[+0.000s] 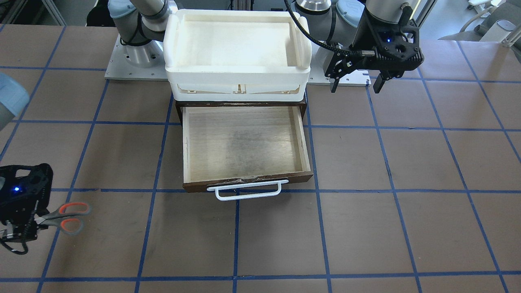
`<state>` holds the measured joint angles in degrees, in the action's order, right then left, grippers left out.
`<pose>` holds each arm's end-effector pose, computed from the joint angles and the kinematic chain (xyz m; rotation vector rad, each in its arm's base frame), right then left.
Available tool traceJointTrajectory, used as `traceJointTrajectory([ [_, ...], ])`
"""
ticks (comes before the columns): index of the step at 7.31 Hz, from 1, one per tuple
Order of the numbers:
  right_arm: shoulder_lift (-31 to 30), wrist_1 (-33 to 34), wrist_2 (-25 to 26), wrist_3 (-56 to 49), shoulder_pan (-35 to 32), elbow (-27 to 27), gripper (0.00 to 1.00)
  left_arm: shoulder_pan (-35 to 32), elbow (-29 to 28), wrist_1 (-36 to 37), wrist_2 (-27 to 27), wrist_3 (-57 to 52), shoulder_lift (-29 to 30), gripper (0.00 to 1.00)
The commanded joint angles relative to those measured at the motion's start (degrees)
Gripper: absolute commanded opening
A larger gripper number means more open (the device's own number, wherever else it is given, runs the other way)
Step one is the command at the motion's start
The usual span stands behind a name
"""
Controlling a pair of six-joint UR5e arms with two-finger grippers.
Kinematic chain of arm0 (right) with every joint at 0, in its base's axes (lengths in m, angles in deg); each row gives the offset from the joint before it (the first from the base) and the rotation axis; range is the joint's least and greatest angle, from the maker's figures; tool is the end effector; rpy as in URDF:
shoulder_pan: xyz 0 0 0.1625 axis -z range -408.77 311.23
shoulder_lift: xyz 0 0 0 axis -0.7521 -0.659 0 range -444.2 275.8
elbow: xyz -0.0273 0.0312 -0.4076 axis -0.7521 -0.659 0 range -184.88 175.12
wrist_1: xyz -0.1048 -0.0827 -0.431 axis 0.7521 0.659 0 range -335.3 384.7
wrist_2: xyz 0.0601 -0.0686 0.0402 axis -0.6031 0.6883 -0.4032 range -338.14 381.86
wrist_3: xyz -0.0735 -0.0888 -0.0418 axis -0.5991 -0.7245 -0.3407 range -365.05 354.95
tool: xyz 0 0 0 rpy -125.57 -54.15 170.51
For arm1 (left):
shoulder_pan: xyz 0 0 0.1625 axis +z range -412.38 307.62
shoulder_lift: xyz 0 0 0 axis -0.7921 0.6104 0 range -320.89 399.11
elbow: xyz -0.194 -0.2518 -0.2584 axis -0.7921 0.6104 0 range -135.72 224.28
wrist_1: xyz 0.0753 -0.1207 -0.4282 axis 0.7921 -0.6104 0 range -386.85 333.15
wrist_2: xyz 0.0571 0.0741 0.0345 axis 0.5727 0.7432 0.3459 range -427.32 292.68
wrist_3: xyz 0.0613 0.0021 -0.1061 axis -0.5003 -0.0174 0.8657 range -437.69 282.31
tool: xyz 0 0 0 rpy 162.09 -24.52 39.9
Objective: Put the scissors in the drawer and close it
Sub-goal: 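Carry the scissors with the right gripper over the open drawer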
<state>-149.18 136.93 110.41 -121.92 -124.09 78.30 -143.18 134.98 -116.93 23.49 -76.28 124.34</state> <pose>-0.0431 -0.7027 0.2838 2.4028 -1.9376 0.0802 -0.1386 -0.5020 0.4860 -0.0176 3.1269 -0.1093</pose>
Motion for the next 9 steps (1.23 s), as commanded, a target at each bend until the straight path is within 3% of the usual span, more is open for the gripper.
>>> traceJointTrajectory([
  [1, -4.78, -4.64, 0.48, 13.26, -8.15, 0.05, 0.0, 0.0, 0.0, -0.01, -0.02, 0.0, -0.07, 1.0],
  [7, -8.14, -10.63, 0.21, 41.85, -31.35, 0.23, 0.0, 0.53, 0.0, -0.45, 0.07, 0.0, -0.59, 1.0],
  [9, -7.09, -10.11, -0.58, 42.86, -35.24, 1.1, 0.0, 0.53, 0.0, -0.45, -0.02, -0.09, -0.59, 1.0],
])
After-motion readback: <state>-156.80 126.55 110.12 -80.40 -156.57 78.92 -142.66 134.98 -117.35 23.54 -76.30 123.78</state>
